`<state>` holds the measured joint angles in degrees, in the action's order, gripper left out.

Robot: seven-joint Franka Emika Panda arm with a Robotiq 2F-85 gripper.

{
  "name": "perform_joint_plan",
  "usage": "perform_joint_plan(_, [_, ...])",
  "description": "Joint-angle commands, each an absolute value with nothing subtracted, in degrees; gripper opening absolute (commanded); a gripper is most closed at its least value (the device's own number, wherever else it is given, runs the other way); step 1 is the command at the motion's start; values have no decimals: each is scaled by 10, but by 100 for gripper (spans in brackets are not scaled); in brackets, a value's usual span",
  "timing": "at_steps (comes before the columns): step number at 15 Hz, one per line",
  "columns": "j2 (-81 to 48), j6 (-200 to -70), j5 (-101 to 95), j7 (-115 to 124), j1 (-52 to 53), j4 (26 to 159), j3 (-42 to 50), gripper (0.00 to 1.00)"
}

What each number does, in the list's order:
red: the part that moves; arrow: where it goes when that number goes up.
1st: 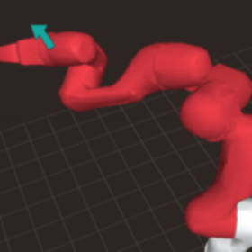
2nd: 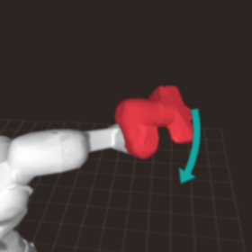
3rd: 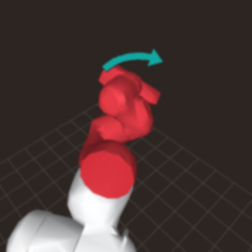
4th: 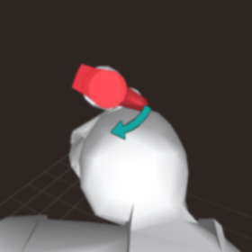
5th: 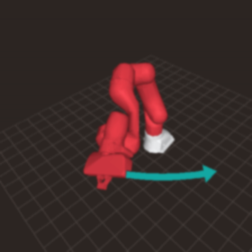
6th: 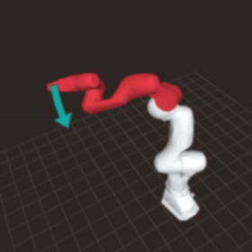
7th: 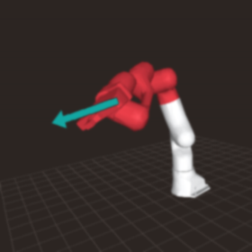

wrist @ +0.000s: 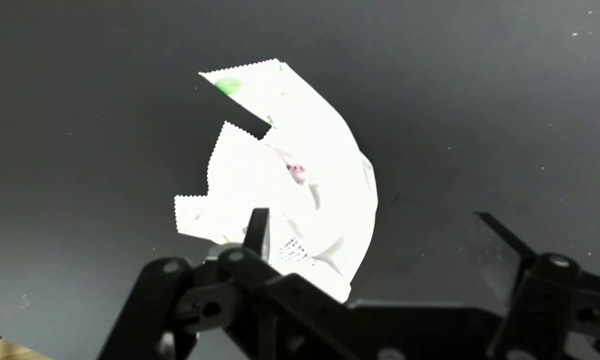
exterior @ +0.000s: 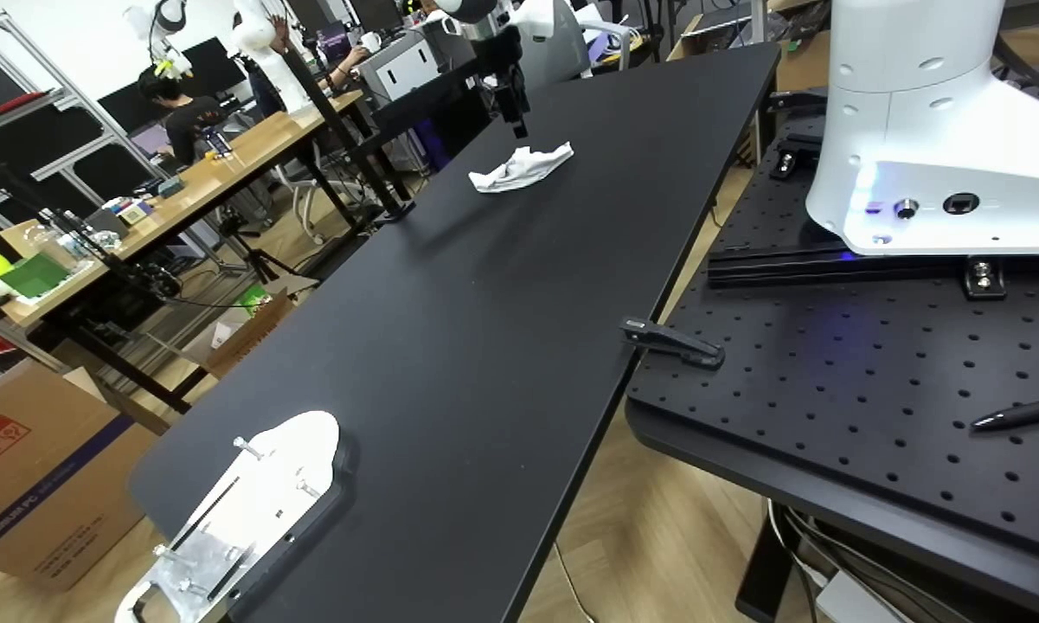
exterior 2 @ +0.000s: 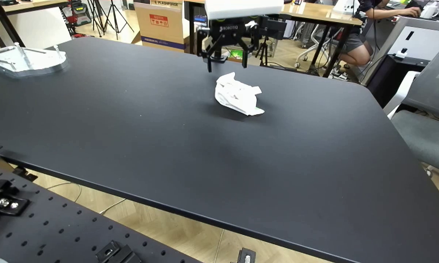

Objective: Put the cloth on the black rod

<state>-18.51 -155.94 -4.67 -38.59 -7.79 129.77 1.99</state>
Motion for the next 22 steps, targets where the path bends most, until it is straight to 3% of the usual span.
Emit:
perform_joint_plan(1, [-231, -1594, -63, -379, -92, 1284, 16, 100])
perform_joint_plan(8, [-298, -1642, -108, -362, -97, 1266, 29, 100])
perform_joint_plan(9, [-305, -1642, -107, -366, -103, 1261, 24, 75])
perform_joint_plan(11, [-316, -1639, -108, -365, -107, 1251, 22, 68])
perform_joint_plan(20, [-314, -1624, -113, -374, -113, 1240, 4, 5])
perform_joint_plan(22, [-293, -1606, -110, -377, -113, 1249, -7, 0])
